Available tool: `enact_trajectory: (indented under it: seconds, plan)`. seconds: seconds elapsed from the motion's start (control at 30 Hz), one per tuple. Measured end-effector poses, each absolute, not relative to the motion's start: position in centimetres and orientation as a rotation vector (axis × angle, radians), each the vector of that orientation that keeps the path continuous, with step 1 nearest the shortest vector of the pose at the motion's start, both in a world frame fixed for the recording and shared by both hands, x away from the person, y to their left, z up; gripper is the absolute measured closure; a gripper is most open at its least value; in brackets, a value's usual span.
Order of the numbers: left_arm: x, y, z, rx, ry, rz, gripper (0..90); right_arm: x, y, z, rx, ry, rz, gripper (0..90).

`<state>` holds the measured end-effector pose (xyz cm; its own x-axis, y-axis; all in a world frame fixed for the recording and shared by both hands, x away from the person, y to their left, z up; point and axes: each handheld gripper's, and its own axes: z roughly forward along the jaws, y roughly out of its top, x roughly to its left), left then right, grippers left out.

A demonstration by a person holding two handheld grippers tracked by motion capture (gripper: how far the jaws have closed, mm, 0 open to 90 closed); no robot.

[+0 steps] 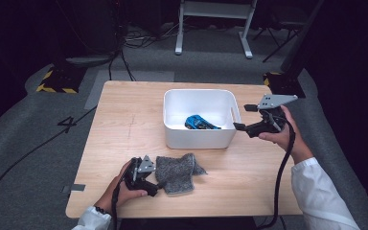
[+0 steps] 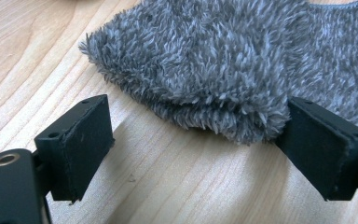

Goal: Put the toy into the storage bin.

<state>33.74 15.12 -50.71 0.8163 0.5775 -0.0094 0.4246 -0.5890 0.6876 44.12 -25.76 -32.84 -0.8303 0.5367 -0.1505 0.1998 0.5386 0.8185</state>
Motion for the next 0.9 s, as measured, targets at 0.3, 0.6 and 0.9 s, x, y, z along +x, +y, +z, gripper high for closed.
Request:
enact_trajectory:
  seconds: [0.3,0.6,0.9]
  plan:
    - [33.8,15.1,-50.7,2.289,0.730,0.280,11.9,42.6,-26.9,-33.2,0.598,2.363,1.222,19.9]
    - [33.8,15.1,-50.7,2.289,0.730,0.281,11.9,41.4,-27.9,-34.1,0.603,2.366,1.196,19.8]
    - [33.8,15.1,-50.7,2.288,0.730,0.280,11.9,40.9,-28.4,-35.7,0.614,2.388,1.154,19.7]
